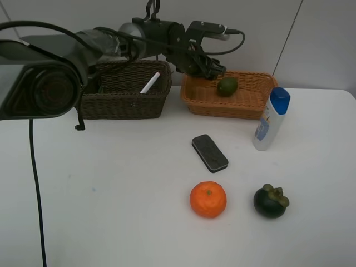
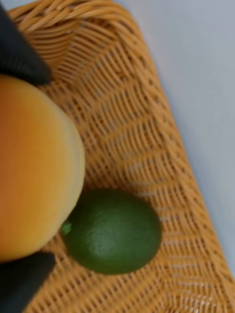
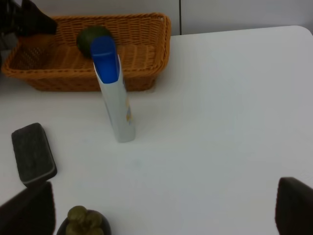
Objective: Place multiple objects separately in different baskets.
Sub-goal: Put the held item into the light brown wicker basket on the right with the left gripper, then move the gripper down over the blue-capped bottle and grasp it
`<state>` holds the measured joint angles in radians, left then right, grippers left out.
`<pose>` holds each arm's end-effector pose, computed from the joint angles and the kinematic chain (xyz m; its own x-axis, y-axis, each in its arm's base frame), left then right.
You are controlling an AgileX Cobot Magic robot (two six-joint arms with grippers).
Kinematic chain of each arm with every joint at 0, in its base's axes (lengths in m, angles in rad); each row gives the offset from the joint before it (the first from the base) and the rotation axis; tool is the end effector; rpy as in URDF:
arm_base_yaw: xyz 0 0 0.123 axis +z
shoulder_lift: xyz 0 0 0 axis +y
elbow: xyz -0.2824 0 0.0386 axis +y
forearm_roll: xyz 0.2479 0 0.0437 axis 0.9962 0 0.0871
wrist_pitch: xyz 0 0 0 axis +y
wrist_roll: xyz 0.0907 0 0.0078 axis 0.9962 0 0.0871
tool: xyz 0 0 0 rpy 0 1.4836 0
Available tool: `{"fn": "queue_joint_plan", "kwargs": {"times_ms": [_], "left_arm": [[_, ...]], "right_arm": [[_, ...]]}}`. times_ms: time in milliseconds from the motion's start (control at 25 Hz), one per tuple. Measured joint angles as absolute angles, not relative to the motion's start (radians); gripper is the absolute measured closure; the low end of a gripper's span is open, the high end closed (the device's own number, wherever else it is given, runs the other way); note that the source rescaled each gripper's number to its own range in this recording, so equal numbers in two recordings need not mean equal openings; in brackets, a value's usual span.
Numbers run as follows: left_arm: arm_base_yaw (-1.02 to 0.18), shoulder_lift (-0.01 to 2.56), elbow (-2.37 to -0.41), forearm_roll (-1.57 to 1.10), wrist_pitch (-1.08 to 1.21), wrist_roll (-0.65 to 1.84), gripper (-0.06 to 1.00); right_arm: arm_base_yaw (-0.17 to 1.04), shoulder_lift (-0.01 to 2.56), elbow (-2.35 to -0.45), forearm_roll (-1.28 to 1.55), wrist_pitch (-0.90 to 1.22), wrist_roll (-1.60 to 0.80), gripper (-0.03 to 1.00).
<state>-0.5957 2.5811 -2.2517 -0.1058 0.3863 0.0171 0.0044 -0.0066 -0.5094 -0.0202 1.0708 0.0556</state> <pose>0.4797 -0.3296 0.1482 -0.5313 0.2625 -0.8055 0.5462 0.8330 -0.0888 -0.0074 -0.0016 0.2789 -0.4497 0.0439 -0.8921 0.0321 0.9989 0.0330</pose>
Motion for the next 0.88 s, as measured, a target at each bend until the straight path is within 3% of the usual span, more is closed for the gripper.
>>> {"fn": "queue_joint_plan", "kwargs": {"times_ms": [80, 200, 680, 880], "left_arm": [[-0.596, 2.581, -2.252, -0.102, 0.385, 0.019, -0.02], [-0.596, 2.567, -2.254, -0.102, 0.428, 0.019, -0.05], [-0.590, 2.299, -2.266, -0.078, 1.157, -0.054, -0.06], [-0.529, 2.291, -2.265, -0.045, 1.201, -0.134, -0.06]], "right_arm": [[0.004, -0.007, -0.509, -0.020, 1.071, 0.056, -0.03], [0.004, -0.007, -0.509, -0.020, 1.071, 0.056, -0.03], [0.004, -0.007, -0.509, -0.020, 1.071, 0.056, -0.03], [0.004, -0.007, -0.509, -0.020, 1.071, 0.056, -0.03]]}}
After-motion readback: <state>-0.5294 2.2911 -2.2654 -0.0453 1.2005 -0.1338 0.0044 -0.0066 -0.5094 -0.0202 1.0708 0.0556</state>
